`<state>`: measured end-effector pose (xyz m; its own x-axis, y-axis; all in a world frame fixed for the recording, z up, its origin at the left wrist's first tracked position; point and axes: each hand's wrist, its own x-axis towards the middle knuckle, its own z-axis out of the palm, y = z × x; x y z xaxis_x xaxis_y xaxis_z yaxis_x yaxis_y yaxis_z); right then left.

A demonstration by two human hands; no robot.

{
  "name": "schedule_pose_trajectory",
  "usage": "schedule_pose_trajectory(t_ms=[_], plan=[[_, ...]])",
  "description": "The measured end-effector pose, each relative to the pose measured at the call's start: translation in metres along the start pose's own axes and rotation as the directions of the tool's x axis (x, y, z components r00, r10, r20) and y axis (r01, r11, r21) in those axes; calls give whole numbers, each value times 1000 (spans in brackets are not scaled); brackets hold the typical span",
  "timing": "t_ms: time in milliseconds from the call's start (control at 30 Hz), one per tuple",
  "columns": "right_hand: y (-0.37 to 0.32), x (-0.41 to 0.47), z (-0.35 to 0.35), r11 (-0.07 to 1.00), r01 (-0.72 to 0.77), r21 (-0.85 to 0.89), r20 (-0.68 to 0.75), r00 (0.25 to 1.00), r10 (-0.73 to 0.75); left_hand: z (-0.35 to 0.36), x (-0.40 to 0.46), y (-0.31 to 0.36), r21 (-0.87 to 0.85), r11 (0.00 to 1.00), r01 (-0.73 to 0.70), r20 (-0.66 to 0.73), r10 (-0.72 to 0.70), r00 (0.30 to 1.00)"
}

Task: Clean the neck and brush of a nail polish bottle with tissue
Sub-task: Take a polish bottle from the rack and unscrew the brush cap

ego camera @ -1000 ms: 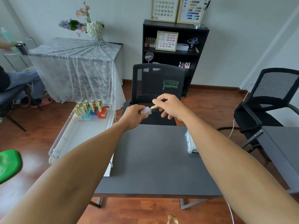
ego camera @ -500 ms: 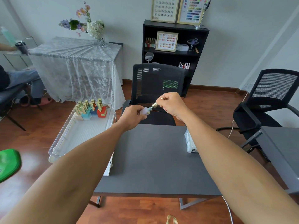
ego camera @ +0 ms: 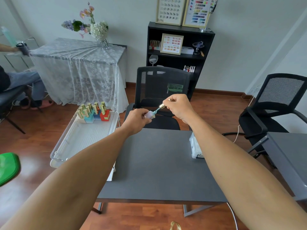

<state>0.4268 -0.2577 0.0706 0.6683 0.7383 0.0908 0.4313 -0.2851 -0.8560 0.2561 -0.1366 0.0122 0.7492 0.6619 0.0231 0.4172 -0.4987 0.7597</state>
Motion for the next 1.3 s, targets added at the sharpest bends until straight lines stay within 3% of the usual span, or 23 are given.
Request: schedule_pose_trajectory(t_ms=[433,1300], plan=[[-6,3,-4,998,-61,16,-174,983,63,-1,7,-3,-12,1000,-3,-32,2,999],[-8,0,0,992,-93,-82,-236,969,71,4,10,13,-10,999,-42,-22,42,999]])
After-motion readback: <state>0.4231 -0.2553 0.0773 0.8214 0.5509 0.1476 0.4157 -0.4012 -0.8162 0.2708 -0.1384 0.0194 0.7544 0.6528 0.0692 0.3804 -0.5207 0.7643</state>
